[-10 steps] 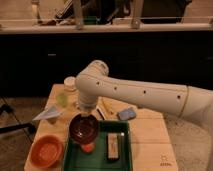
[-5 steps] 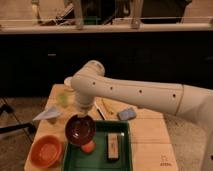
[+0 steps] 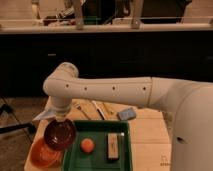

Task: Stack bowls on top of each other

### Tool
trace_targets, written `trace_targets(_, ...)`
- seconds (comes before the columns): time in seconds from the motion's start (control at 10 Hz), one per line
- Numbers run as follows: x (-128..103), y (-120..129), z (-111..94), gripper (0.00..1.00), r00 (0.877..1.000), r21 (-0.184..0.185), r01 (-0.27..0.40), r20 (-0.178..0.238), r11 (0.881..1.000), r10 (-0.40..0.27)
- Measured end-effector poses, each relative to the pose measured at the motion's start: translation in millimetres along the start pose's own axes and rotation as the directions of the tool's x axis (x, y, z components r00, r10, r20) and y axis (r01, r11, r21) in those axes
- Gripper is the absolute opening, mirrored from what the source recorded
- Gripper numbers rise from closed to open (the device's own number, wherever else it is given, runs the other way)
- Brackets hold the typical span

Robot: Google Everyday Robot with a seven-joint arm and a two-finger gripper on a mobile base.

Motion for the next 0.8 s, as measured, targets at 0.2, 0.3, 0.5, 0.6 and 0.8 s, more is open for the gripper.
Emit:
trace_targets(0.2, -15, 7, 15, 0.0, 1.0, -0.035, 0.008, 0.008, 0.999, -0.007)
trace_targets(0.3, -15, 9, 22, 0.0, 1.0, -0.047, 0.005, 0.008, 0.999, -0.005)
trace_targets(0.5, -18, 13, 37, 0.0, 1.0, -0.077, -0.003, 0.007, 0.997, 0.004)
trace_targets(0.6, -21, 14, 44, 0.0, 1.0, -0.091, -0.005, 0.006, 0.996, 0.006)
trace_targets(0.8, -28, 16, 53, 0.0, 1.0, -0.111, -0.003, 0.005, 0.994, 0.003)
